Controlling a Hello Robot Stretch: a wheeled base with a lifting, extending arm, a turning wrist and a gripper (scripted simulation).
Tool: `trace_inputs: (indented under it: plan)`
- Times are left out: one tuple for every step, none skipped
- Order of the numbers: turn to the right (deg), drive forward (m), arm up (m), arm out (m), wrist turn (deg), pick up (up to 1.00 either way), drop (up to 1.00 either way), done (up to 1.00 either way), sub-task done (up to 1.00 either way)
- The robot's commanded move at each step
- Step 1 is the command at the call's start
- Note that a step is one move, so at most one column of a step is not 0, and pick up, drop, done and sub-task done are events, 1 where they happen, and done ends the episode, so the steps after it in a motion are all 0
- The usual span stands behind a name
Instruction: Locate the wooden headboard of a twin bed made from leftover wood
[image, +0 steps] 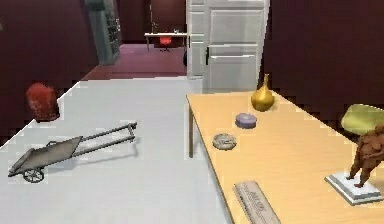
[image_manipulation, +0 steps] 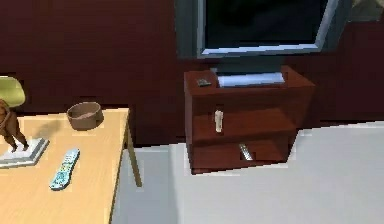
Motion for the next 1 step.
trace_inputs:
  plan:
    - [-12.0, 0.00, 0.00, 0.00, 0.0, 0.00, 0.00, 0.00, 0.00]
